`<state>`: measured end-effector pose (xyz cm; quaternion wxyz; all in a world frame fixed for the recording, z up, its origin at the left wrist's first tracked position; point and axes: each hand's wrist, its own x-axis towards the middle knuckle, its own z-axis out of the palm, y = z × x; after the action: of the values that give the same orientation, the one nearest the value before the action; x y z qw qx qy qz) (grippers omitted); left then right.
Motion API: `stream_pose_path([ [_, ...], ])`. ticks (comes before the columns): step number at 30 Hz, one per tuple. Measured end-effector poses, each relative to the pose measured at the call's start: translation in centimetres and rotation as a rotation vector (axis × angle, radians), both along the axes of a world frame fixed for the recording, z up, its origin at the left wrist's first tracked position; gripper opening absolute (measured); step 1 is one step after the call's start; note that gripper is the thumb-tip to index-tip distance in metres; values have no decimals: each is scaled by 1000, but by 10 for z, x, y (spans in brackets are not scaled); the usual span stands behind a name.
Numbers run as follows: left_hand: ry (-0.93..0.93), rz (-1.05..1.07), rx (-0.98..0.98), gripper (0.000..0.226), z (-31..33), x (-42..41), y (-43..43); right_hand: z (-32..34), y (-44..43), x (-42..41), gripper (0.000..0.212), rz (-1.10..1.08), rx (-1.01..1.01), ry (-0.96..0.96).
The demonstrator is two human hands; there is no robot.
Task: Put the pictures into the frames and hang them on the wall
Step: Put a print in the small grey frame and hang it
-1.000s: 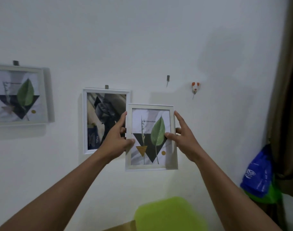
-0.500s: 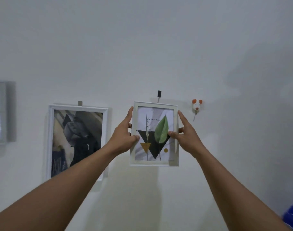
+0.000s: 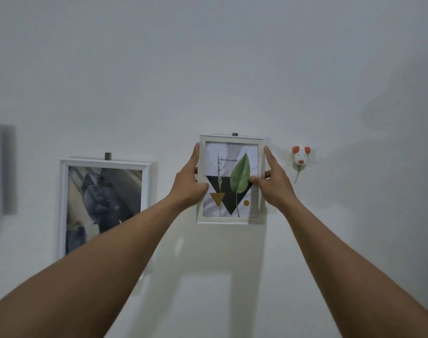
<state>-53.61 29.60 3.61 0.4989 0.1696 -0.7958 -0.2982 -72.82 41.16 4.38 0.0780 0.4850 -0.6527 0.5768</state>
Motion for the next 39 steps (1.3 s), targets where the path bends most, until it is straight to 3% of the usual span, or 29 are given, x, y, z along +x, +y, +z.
stream_pose_path([
  [39,-31,191,-120,108,-11,-28,-13,-21,-30,-33,89,-39,-126,126],
])
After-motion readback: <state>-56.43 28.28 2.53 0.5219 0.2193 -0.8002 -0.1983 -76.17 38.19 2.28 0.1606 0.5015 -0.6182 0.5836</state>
